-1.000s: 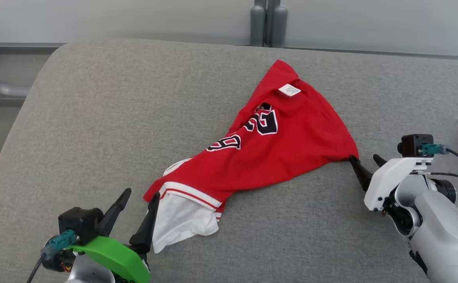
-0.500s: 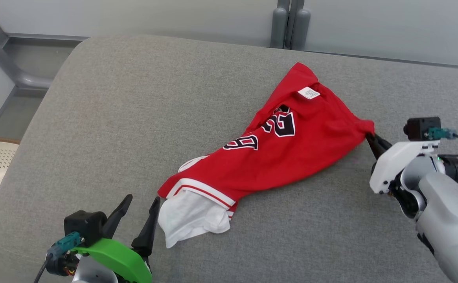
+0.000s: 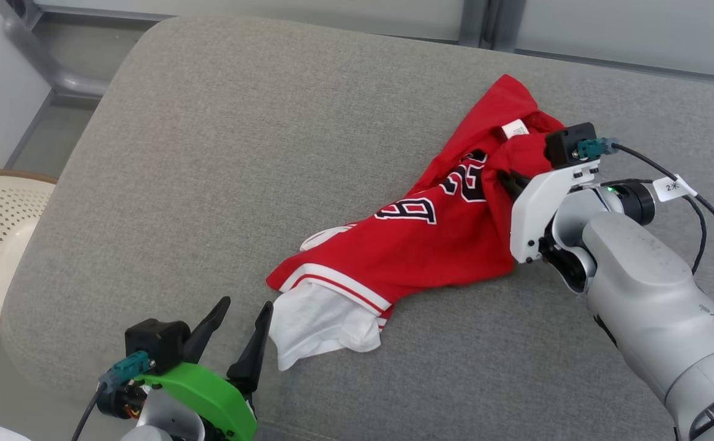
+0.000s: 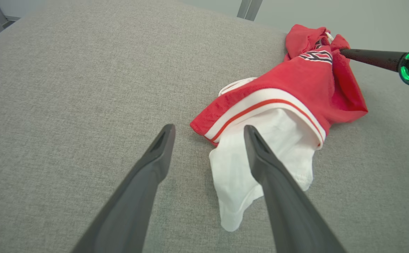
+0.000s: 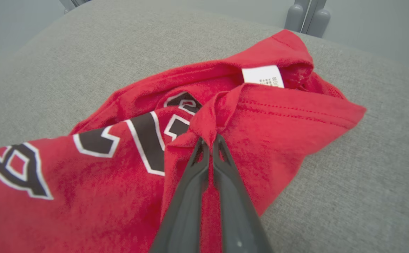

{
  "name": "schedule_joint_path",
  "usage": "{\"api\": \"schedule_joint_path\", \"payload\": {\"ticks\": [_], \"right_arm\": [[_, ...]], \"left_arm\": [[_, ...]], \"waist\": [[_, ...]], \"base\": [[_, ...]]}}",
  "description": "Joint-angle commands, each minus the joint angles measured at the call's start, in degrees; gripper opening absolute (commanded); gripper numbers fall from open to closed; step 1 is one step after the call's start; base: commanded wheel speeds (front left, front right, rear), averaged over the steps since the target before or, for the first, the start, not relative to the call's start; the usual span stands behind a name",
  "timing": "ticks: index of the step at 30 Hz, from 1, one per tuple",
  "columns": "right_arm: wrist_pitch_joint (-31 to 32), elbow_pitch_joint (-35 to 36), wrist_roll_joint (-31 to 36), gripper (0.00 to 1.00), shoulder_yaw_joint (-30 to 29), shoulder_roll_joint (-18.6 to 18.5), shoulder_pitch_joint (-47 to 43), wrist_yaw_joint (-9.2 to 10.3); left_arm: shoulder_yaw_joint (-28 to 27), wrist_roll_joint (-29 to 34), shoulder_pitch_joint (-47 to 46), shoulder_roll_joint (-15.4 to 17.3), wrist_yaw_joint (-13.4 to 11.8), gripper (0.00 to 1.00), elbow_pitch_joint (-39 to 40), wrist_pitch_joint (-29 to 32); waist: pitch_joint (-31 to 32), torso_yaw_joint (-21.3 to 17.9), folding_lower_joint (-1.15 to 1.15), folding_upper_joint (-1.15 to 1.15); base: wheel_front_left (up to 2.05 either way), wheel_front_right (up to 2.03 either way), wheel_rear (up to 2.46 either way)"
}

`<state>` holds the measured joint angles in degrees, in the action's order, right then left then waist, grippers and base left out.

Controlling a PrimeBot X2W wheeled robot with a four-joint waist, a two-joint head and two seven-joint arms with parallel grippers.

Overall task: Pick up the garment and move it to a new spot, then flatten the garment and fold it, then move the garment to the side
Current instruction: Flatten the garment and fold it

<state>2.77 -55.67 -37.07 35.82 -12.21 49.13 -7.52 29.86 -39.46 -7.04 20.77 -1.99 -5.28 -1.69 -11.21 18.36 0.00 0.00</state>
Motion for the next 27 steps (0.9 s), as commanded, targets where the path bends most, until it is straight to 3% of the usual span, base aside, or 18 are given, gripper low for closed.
{"api": "schedule_joint_path", "payload": {"ticks": [1,5,12,19,27], "right_arm": [[-0.4,-1.3,0.0,1.00,0.2,-0.2,0.7,0.06],[-4.3,-2.0,-0.9,1.00,1.1,-0.4,0.3,0.06],[-10.1,1.2,-4.3,1.00,0.7,-5.2,-2.2,0.06],[-9.2,2.8,-6.9,1.00,1.2,-9.4,-3.1,0.05],[-7.2,6.4,-6.1,1.00,7.7,-11.4,-0.6,0.05]], "left_arm": [[0.0,-0.4,-1.1,-0.2,0.3,1.00,-0.5,-0.5],[0.0,-0.5,-0.7,-0.5,0.2,1.00,-1.7,-1.2],[0.7,-0.7,0.0,-1.1,0.4,1.00,-2.0,-1.8],[1.6,-0.1,-1.4,-1.9,0.6,1.00,-2.2,-1.9],[2.5,-0.4,-2.4,-3.2,1.2,1.00,-4.3,-2.5]], "waist": [[-0.7,1.3,0.00,0.00],[0.2,1.0,0.00,0.00],[1.5,-1.5,0.00,0.00],[0.2,-1.0,0.00,0.00],[-1.1,2.0,0.00,0.00]], "base": [[0.00,0.00,0.00],[0.00,0.00,0.00],[0.00,0.00,0.00],[0.00,0.00,0.00],[0.00,0.00,0.00]]}}
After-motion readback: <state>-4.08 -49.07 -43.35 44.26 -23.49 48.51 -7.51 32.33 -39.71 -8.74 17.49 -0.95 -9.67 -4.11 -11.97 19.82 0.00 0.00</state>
